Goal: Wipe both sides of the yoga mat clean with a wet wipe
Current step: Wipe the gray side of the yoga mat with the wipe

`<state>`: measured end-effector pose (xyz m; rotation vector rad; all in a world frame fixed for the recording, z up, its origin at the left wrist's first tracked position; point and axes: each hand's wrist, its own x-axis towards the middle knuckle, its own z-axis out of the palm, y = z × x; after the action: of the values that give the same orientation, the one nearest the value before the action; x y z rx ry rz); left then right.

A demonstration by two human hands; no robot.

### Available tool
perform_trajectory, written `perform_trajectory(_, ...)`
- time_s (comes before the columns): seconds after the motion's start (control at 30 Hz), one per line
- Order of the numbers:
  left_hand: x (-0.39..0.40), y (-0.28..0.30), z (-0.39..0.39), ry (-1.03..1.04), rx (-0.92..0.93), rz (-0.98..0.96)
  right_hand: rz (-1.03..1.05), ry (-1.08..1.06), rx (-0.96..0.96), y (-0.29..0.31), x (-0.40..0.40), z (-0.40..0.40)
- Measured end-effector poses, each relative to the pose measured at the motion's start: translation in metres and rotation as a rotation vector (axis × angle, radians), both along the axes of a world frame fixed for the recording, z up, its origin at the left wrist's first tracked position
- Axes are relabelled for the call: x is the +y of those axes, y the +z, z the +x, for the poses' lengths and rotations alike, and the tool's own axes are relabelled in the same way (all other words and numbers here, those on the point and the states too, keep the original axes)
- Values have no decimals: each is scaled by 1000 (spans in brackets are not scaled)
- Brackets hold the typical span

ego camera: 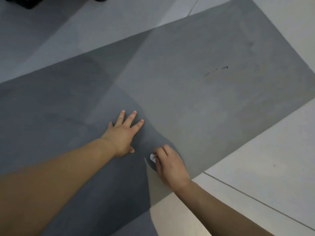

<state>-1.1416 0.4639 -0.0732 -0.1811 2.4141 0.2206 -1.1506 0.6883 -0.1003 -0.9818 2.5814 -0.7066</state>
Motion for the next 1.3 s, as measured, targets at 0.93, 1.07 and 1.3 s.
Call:
perform_trajectory(0.93,20,3,56,-271,-55,-63,91,-10,169,-19,58,-15)
perform_trajectory(1.07,16,2,62,-330,-20,-26,28,-34,110,-15,43,12)
perform_trajectory(1.3,4,5,56,-400,31,-34,-24,565,-22,2,19,96)
